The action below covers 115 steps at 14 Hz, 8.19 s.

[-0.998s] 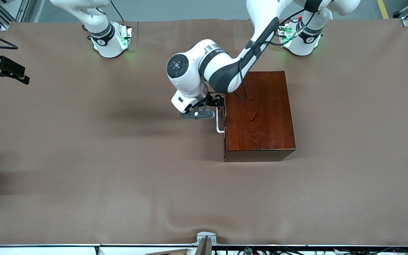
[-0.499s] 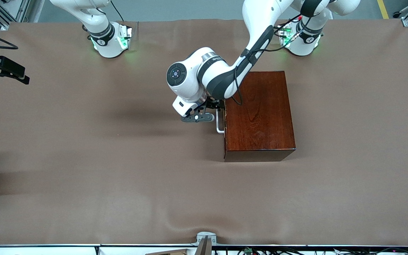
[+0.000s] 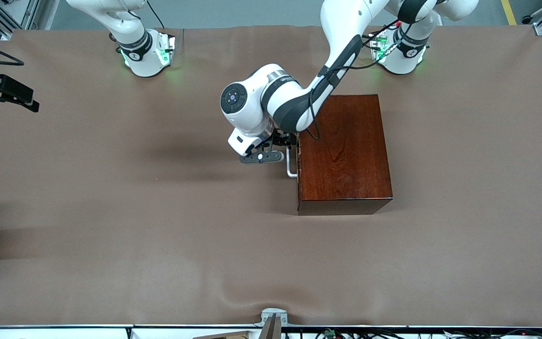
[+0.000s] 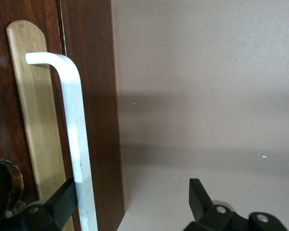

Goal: Open drawer, take yellow block, close drawer

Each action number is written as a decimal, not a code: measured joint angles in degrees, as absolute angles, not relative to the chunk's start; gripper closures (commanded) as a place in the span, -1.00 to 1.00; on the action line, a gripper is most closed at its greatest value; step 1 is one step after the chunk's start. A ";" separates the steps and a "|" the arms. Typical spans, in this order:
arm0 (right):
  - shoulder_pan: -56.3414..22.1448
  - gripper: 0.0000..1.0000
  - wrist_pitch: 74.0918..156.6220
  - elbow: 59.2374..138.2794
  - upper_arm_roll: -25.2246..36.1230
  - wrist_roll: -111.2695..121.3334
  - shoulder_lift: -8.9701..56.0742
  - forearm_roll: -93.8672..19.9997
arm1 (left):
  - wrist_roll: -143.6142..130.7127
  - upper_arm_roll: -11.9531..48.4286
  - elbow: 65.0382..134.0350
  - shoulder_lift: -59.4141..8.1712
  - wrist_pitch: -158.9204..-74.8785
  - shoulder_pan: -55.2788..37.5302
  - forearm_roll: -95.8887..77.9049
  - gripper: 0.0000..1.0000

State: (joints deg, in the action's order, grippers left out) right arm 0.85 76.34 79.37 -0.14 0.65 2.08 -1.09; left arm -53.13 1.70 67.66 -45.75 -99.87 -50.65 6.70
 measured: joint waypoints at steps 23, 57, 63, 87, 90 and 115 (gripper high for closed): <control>0.86 -1.00 76.34 79.37 -0.12 0.65 2.08 -1.09 | -58.93 1.89 67.63 -46.34 -109.15 -52.34 6.71 -1.00; 0.86 -1.00 76.34 79.37 -0.11 0.65 2.08 -1.09 | -60.74 1.90 64.77 -47.92 -111.14 -52.35 4.01 -1.00; 0.86 -1.00 76.34 79.37 -0.11 0.65 2.08 -1.09 | -60.76 1.88 64.61 -48.04 -111.66 -52.31 3.40 -1.00; 0.86 -1.00 76.34 79.37 -0.10 0.65 2.08 -1.09 | -60.80 1.93 61.78 -50.52 -119.27 -53.96 2.38 -1.00; 0.86 -1.00 76.34 79.37 -0.10 0.65 2.08 -1.09 | -60.80 1.92 61.60 -50.54 -119.12 -53.97 2.38 -1.00; -1.60 -1.00 79.59 79.32 -0.60 -11.43 6.39 -1.55 | -44.12 0.91 61.49 -17.38 -76.94 -32.35 2.18 -1.00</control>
State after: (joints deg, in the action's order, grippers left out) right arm -1.60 79.59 79.32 -0.60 -11.43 6.39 -1.55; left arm -44.12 0.91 61.49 -17.38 -76.94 -32.35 2.18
